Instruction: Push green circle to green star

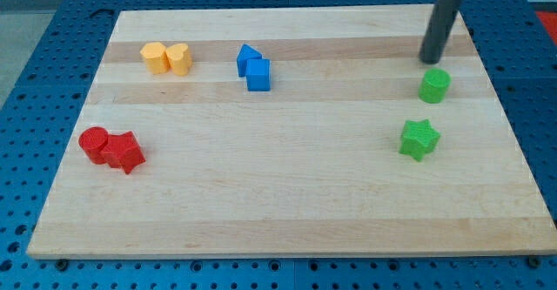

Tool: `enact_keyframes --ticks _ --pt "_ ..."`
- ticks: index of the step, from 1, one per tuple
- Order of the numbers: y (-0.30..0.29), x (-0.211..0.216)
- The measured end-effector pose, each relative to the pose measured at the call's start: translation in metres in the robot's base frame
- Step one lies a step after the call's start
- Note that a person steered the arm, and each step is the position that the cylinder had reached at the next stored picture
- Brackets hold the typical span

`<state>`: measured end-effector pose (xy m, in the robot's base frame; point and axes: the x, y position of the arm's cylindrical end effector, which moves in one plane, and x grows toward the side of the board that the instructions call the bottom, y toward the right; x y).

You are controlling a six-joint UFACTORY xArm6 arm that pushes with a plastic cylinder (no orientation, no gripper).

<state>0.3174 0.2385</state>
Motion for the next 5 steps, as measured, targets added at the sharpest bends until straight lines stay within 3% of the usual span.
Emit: enact_keyframes --ticks 1,4,5 --pt "0.036 0.015" --pt "-0.042 0.118" --pt "-0.04 0.116"
